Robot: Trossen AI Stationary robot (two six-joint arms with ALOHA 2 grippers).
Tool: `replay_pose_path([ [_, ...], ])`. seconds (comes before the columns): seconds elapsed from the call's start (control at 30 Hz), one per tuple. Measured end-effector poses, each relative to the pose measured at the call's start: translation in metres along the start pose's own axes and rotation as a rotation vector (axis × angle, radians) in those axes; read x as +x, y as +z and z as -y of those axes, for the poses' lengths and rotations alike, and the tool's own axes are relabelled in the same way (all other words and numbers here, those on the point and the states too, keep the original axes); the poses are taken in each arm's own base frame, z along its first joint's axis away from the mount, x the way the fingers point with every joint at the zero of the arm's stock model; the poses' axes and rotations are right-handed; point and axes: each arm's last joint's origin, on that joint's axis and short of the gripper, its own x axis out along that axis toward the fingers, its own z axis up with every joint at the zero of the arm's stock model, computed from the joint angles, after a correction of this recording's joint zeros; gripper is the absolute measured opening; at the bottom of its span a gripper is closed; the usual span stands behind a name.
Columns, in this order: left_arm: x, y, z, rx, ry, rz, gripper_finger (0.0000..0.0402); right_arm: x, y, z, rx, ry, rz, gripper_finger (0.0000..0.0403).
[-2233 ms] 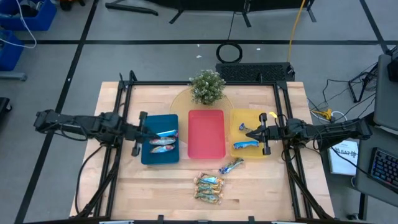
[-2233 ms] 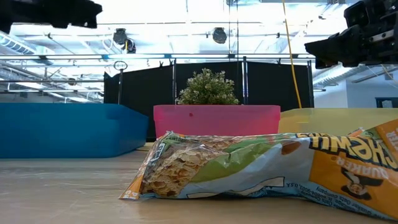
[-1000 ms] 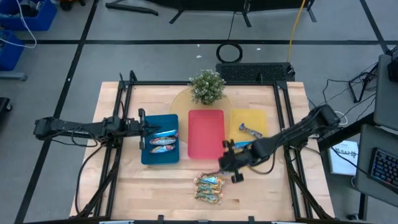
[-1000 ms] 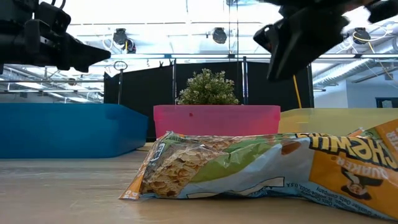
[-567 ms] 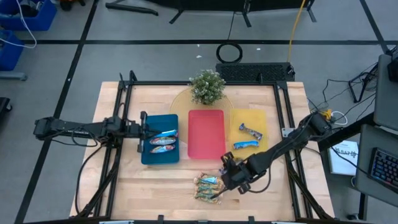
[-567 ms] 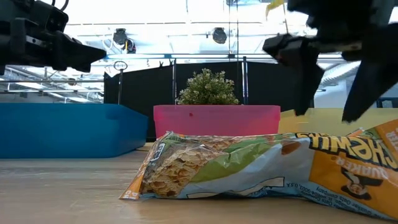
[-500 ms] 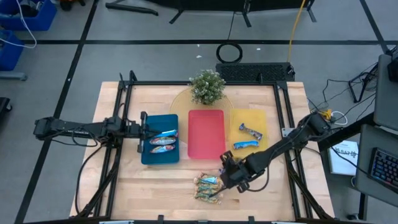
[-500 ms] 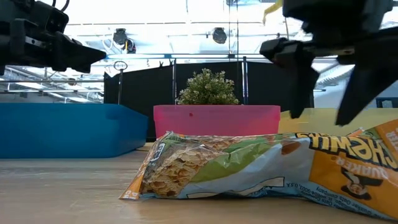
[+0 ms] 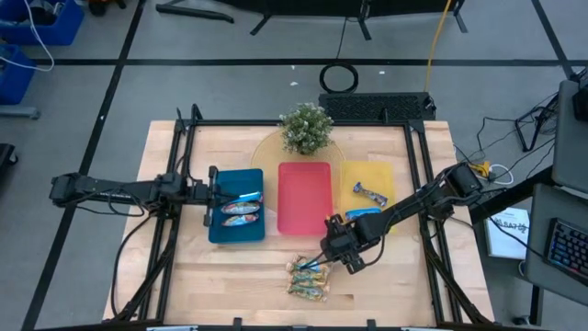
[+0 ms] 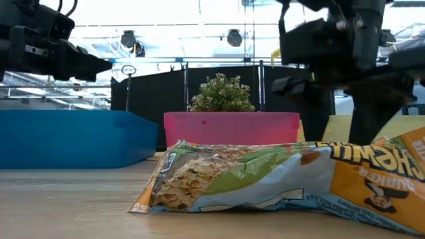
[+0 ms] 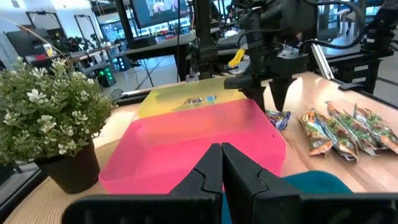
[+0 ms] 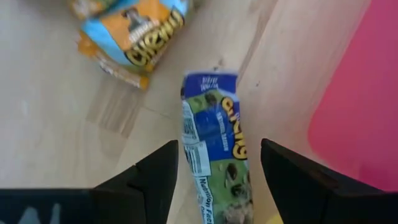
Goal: Pick and place Granola Bars by type
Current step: Put the blue granola bar into the yellow bin
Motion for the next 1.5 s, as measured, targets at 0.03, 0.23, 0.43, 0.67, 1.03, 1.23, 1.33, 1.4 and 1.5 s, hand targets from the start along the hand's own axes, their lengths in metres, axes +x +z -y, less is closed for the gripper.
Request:
replay_pose_path([
  [0.03,0.0,0.0,0.0,0.0,-0.001,-0.003,0.001,0.003,-0.002,0.001,0.003,-0.001,-0.001,0.0219],
  [0.23,0.0,-0.001,0.0,-0.015,-0.002,-0.012,0.001,0.017,-0.015,0.002,-0.009,-0.001,0.035,0.0203],
  [0.43,0.0,-0.001,0.0,-0.045,-0.002,-0.014,0.001,0.021,-0.017,-0.004,-0.007,0.02,0.059,0.0168],
  [0.67,0.0,-0.001,0.0,-0.065,-0.002,-0.014,0.001,0.017,-0.009,-0.008,-0.021,0.046,0.1,0.0089],
  [1.03,0.0,-0.004,0.001,-0.081,-0.005,-0.04,0.001,-0.013,0.014,-0.008,-0.023,0.08,0.145,0.0058],
  [1.23,0.0,-0.004,0.001,-0.096,-0.006,-0.043,0.001,-0.059,0.026,-0.005,0.148,0.072,0.298,0.0048],
  [1.33,0.0,-0.004,0.001,-0.096,-0.005,-0.043,0.001,-0.089,0.022,-0.002,0.216,0.031,0.393,0.0047],
  [1.4,0.0,-0.004,0.001,-0.096,-0.005,-0.042,0.001,-0.112,0.016,-0.004,0.198,0.011,0.48,0.0048],
  [1.5,0.0,-0.004,0.001,-0.094,-0.006,-0.041,0.001,-0.146,-0.003,-0.01,0.117,-0.021,0.61,0.0045],
])
